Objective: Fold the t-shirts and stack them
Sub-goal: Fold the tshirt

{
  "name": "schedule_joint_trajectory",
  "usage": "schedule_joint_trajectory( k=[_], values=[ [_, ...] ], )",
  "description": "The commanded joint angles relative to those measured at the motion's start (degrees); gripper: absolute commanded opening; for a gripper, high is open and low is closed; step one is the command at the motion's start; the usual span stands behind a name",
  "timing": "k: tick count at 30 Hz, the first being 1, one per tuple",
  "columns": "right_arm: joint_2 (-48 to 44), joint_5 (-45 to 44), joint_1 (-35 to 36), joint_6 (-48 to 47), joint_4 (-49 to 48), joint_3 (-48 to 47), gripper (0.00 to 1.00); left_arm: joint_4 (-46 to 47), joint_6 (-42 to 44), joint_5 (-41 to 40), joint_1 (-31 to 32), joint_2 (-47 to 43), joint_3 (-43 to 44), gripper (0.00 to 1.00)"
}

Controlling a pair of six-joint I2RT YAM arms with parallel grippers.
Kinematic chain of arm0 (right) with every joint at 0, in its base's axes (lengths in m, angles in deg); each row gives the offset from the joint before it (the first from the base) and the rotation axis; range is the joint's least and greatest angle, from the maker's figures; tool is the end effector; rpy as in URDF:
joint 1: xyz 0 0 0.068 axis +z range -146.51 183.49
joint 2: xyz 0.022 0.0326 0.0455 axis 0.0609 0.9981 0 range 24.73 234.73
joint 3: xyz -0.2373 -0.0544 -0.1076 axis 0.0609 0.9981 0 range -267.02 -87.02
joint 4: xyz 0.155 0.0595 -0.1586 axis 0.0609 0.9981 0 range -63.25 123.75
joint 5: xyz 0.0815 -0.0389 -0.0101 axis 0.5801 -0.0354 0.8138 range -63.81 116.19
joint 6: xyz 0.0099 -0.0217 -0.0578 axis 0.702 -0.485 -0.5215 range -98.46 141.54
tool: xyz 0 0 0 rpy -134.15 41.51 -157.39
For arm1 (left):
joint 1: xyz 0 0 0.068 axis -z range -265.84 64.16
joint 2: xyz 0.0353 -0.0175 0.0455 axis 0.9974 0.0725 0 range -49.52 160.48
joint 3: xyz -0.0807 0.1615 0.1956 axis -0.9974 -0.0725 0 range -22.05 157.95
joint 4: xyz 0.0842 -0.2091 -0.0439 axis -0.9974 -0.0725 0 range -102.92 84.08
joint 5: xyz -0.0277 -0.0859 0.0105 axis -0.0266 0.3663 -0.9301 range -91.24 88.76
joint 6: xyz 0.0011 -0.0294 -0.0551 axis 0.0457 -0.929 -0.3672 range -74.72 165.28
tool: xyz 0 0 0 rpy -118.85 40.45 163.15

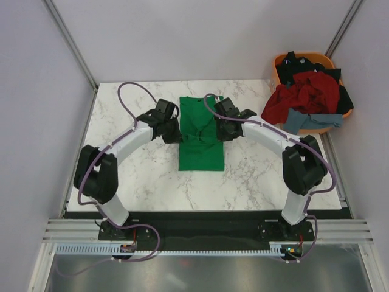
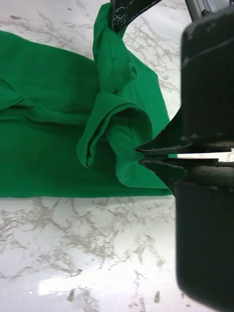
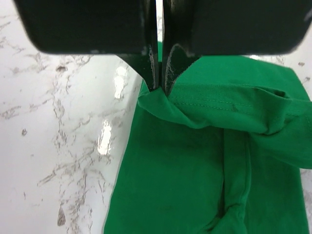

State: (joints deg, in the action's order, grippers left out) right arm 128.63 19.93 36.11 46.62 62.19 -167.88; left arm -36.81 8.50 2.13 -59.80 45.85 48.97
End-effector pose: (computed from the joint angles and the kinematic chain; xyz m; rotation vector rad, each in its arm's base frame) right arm 0.3080 0.1910 0.2324 -0.1309 2.5960 0.2297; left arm 0.2954 -0.1473 0.2376 -0.2203 2.6013 -0.4916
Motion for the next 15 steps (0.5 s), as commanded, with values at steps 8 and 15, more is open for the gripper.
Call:
schedule_joint_trajectory(
  k=[8, 15],
  values=[
    [12.2, 6.1, -6.5, -1.1, 3.4, -15.4, 0.77, -5.4, 6.5, 11.4, -5.4, 16.5, 20.3, 0.74],
    [0.6, 8.5, -7.2, -1.7, 5.1, -11.9, 0.91, -8.4, 4.9, 8.8, -5.6, 3.4, 15.0, 0.8]
  ],
)
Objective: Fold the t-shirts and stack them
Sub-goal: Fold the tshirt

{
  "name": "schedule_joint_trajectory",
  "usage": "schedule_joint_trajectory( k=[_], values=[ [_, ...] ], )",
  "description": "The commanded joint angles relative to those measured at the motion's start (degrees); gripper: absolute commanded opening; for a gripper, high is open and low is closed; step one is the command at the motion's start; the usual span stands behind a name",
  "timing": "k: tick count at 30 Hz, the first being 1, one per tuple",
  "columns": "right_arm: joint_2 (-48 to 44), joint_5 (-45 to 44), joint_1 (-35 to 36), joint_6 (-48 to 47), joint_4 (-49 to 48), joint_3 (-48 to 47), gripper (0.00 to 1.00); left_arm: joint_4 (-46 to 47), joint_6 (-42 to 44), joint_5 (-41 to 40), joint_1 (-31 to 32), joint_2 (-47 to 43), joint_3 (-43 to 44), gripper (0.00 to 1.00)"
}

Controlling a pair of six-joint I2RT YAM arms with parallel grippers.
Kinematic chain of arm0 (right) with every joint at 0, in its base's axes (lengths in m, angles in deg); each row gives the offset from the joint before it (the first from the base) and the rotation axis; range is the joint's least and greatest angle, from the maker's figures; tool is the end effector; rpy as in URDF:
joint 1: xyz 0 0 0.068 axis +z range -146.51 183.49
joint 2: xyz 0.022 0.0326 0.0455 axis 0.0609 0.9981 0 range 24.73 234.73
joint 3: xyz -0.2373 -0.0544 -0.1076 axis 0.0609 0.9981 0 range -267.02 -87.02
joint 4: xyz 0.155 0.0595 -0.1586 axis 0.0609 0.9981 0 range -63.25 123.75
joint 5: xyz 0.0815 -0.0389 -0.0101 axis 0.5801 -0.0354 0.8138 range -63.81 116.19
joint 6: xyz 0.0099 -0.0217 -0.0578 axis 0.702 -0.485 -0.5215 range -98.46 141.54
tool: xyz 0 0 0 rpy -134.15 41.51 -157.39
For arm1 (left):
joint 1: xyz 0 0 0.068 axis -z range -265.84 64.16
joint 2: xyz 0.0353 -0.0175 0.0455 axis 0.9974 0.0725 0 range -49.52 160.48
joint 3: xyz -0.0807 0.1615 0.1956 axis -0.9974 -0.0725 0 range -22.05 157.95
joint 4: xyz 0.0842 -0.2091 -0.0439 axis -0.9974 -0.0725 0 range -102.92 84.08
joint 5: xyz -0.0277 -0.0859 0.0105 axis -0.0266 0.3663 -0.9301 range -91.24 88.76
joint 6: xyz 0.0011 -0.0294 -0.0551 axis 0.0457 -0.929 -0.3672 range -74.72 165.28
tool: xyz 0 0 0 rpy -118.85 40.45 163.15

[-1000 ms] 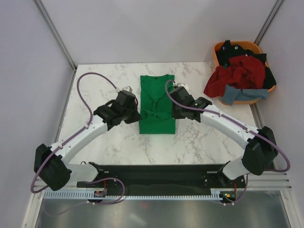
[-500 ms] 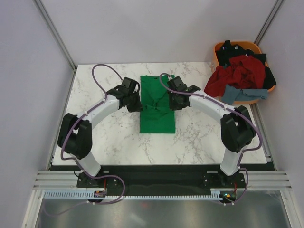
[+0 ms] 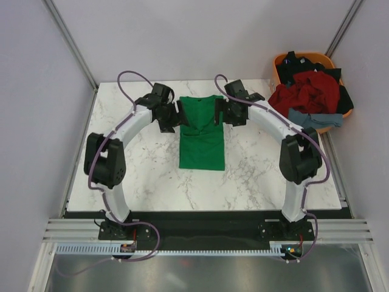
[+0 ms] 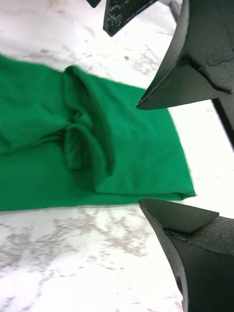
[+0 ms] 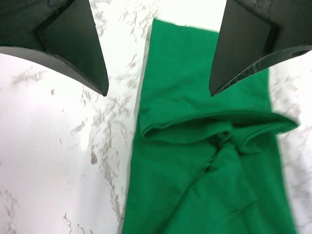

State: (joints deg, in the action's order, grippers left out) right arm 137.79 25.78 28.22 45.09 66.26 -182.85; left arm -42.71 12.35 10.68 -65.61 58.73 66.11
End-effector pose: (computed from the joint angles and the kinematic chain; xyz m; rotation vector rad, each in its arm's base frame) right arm 0.3692 0.1697 0.2433 -0.0240 2.5918 0.3084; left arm 0.3579 -0.1422 0.2408 -0.2114 2.6450 -0.6007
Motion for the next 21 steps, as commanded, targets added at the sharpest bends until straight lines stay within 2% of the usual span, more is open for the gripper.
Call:
schedule_joint_trajectory(
  k=[1, 7, 11, 16, 21],
  values=[
    [-12.9, 4.0, 0.7, 0.4, -0.9, 6.0, 0.91, -2.2, 0.8, 0.1, 0.2, -11.5, -3.9, 0.8],
    [-28.6, 13.6, 1.1, 7.9, -14.0, 33.4, 0.9, 2.8, -2.3, 1.1, 1.5, -24.6, -23.9, 0.77],
    [-33.5, 19.0, 1.5, 13.7, -22.4, 48.2, 0.86, 9.2, -5.7, 2.1, 3.5, -30.5, -34.5, 0.76],
    [-33.7, 20.7, 2.2, 15.3, -28.6, 54.4, 0.81, 17.4, -8.8, 3.9, 4.3, -34.1, -45.7, 0.72],
    [-31.5, 20.1, 2.2, 14.9, -30.5, 55.9, 0.77, 22.3, -10.0, 4.6, 4.9, -33.4, -49.8, 0.69]
  ],
)
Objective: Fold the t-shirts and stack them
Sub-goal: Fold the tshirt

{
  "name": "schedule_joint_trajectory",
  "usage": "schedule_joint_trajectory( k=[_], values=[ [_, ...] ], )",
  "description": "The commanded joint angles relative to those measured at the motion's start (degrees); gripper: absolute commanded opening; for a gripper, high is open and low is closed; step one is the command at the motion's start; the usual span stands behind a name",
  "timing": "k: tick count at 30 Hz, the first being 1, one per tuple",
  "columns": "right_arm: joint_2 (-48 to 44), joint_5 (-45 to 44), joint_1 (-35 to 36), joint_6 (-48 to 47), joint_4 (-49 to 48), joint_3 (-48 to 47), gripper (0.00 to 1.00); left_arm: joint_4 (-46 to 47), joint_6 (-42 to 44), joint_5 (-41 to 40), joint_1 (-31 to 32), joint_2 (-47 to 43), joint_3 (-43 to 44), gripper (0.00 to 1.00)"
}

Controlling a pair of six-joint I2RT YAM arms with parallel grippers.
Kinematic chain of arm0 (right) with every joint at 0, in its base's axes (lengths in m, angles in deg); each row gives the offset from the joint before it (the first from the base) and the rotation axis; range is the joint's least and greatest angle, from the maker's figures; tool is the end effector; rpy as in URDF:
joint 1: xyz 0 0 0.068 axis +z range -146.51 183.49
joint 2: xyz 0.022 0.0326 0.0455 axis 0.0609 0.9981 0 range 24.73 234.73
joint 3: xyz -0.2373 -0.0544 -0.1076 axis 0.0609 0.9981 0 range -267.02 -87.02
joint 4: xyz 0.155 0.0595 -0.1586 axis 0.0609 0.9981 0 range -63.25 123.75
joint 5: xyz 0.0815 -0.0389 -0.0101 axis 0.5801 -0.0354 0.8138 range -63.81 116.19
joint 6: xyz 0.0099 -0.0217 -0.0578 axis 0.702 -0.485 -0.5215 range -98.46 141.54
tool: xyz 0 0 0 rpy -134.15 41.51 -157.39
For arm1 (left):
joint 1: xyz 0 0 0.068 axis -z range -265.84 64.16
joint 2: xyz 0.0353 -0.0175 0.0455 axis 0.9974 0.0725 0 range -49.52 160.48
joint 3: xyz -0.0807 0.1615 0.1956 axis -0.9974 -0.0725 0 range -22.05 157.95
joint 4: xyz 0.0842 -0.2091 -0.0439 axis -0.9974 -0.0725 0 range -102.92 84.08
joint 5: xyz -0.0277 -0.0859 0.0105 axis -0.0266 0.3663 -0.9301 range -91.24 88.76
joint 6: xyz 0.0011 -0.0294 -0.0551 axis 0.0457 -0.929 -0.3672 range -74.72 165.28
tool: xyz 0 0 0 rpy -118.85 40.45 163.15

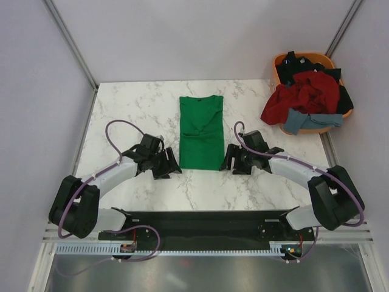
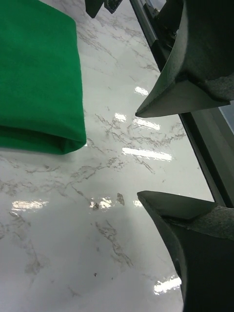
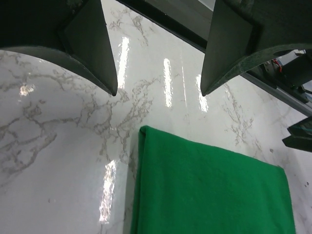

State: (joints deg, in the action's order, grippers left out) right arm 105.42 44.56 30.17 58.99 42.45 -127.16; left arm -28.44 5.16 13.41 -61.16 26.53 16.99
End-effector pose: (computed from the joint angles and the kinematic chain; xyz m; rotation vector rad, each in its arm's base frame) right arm 0.2109 0.1228 0.1767 0.1213 2.6967 0.8039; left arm 0.1980 -0.1041 0.1808 -0.2732 2.7311 -0.6982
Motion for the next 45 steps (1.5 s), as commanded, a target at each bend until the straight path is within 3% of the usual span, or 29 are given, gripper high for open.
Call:
schedule_joint_trajectory(
  k=[1, 12, 15, 18, 19, 31, 38, 45],
  values=[
    [2.0, 1.4, 0.2, 0.9, -7.8, 0.4, 0.76, 9.1, -2.8, 1.8, 0.4, -0.9, -1.4, 0.68],
    [12.0, 1.8, 0.2, 0.2, -14.7, 2.5, 0.59, 15.1, -2.8, 1.6, 0.5, 5.8, -1.7, 0.67],
    [13.7, 1.9, 0.2, -0.1, -15.3, 2.3, 0.5, 17.3, -2.8, 2.2, 0.6, 9.0, -1.7, 0.62],
    [14.6, 1.9, 0.1, -0.4, -15.3, 2.3, 0.47, 19.2, -2.9, 2.1, 0.7, 11.3, -1.7, 0.48],
    [14.8, 1.9, 0.2, -0.4, -15.3, 2.3, 0.46, 19.5, -2.9, 2.1, 0.7, 12.4, -1.4, 0.38],
    [13.6, 1.8, 0.2, -0.5, -14.4, 2.3, 0.34, 19.7, -2.4, 2.4, 0.7, 13.1, 0.9, 0.02],
    [11.6, 2.6, 0.2, 0.1, -14.3, 3.2, 0.01, 18.7, -3.7, 2.6, 1.0, 6.9, -2.0, 0.02],
    [3.5, 3.0, 0.5, 1.1, -10.8, 5.8, 0.0, 15.6, -7.4, 1.6, 4.6, -2.0, -6.3, 0.02]
  ],
)
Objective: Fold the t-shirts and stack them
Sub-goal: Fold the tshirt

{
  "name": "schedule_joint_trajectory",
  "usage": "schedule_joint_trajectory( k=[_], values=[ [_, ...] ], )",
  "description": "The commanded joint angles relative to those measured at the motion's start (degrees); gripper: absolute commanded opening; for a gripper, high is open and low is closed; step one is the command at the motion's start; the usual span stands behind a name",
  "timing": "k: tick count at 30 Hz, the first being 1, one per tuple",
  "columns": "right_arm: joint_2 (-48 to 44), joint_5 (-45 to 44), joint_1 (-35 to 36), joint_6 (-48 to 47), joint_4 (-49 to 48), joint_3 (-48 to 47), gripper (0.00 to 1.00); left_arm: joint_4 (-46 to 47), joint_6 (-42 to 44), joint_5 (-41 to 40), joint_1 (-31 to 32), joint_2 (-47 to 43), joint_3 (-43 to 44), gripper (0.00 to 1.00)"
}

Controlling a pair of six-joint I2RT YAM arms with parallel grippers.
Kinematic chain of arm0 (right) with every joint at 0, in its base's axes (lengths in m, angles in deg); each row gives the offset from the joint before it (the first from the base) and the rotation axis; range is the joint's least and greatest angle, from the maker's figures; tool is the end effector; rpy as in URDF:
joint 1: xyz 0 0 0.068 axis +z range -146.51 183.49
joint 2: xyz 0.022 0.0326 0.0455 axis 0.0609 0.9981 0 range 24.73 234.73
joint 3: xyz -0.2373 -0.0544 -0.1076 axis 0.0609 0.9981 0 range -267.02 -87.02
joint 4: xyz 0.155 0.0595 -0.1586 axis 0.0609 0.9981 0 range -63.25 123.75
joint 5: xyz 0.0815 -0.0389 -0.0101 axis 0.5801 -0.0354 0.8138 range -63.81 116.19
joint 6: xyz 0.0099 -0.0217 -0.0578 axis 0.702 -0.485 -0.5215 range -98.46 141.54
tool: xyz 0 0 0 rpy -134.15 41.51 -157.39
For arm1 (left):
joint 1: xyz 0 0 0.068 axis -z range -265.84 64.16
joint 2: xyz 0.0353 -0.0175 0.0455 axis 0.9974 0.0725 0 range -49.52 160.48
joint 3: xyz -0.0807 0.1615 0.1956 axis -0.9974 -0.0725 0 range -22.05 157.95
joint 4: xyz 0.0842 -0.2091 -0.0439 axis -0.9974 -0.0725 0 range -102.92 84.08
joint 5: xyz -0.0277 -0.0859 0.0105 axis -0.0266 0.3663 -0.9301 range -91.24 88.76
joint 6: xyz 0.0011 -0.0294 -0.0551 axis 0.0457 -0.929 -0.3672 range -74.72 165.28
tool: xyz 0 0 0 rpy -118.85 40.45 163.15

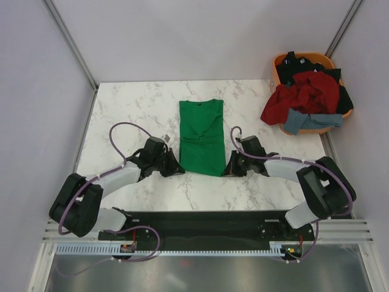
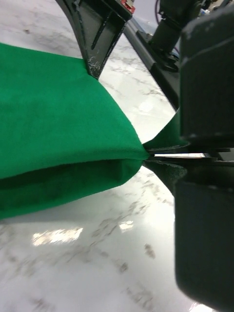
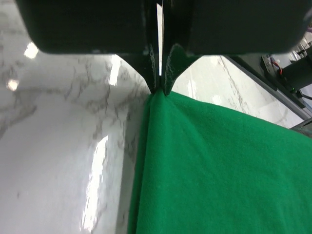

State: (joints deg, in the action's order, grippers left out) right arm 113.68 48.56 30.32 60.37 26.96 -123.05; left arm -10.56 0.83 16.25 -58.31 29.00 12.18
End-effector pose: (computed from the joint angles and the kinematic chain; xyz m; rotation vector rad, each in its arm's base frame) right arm 0.2246 0.1340 0.1442 0.1035 2.6612 0.9221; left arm 0.2063 -0.1235 0.1714 -0.2335 2.5855 -0.8932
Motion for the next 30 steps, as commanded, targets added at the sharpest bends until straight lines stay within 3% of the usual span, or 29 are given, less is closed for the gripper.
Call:
schedule_joint_trajectory(
  k=[1, 12, 17, 21, 30],
  values=[
    [-6.3, -1.1, 0.6, 0.3, 5.7, 2.0, 0.0, -3.3, -4.1, -1.5, 3.3, -5.6, -1.8, 0.02],
    [-32.8, -10.0, 11.4, 8.3, 28.6, -0.3, 0.0, -23.5, -14.2, -8.8, 15.1, -34.4, 0.3, 0.02],
    [-39.0, -12.4, 13.3, 10.3, 36.5, -6.1, 0.0, -32.9, -14.8, -9.1, 15.4, -38.5, 6.2, 0.02],
    [-35.7, -16.4, 13.3, 6.8, 42.7, -16.0, 0.0, -37.4, -12.3, -12.6, 15.4, -37.5, 12.9, 0.02],
    [-23.7, -22.0, 13.1, -0.1, 46.3, -30.6, 0.0, -41.1, -7.1, -20.2, 14.8, -29.6, 22.6, 0.07]
  ],
)
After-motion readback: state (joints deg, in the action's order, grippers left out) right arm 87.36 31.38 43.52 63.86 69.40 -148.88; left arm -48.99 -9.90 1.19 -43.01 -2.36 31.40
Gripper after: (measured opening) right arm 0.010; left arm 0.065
